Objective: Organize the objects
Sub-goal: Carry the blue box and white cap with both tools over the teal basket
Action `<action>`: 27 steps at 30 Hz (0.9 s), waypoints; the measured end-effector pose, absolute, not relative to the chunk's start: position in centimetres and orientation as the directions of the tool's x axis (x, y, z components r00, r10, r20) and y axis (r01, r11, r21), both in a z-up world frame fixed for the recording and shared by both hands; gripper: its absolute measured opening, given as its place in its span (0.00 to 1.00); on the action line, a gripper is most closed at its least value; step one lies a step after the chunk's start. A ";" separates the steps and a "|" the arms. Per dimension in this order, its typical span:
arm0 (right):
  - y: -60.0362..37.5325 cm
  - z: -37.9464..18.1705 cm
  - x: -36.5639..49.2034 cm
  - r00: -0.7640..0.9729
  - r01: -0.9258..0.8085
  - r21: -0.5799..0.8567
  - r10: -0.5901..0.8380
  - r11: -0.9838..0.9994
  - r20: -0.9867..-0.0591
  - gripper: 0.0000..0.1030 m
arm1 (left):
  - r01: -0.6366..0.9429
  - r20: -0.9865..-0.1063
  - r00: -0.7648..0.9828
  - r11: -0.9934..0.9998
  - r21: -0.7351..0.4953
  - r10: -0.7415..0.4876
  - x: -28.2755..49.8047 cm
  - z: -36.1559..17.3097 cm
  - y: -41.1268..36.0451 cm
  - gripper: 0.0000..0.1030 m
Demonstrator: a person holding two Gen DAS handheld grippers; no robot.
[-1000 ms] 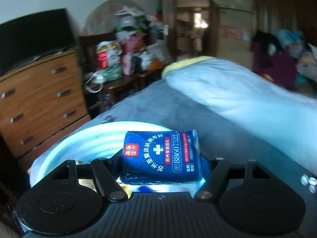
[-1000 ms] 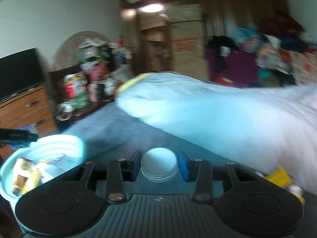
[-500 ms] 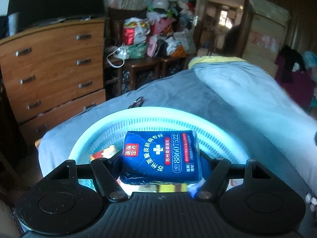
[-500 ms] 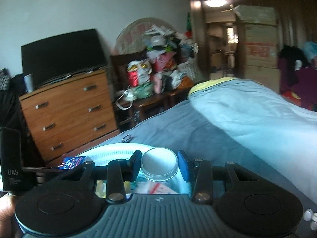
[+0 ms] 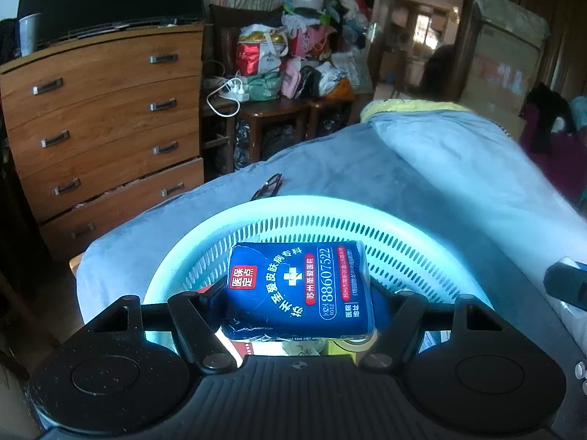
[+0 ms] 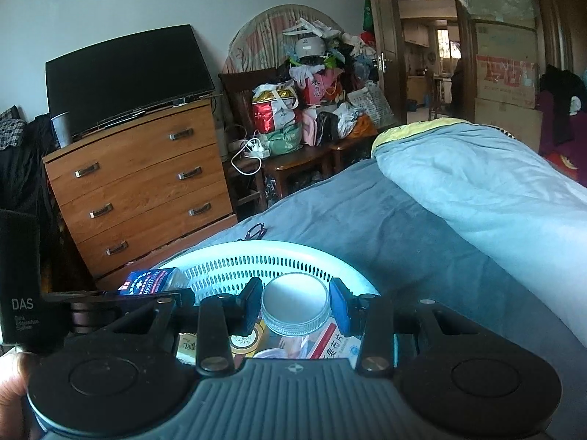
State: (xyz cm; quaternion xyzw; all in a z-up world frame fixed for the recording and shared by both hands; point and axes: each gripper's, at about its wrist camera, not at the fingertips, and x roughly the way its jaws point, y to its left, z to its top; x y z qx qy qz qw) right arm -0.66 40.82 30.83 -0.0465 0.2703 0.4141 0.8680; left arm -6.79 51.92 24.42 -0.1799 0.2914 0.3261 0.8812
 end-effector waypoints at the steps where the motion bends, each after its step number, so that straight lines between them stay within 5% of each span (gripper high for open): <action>1: 40.8 30.8 -0.6 0.511 -0.744 0.142 0.693 0.653 -0.508 0.41 | -0.679 -0.630 0.617 0.723 -0.125 0.471 -6.7 24.4 51.9 0.70; 27: 42.3 28.8 0.1 0.498 -0.750 0.132 0.684 0.648 -0.533 0.41 | -0.684 -0.638 0.604 0.721 -0.108 0.477 -6.2 23.7 51.9 0.70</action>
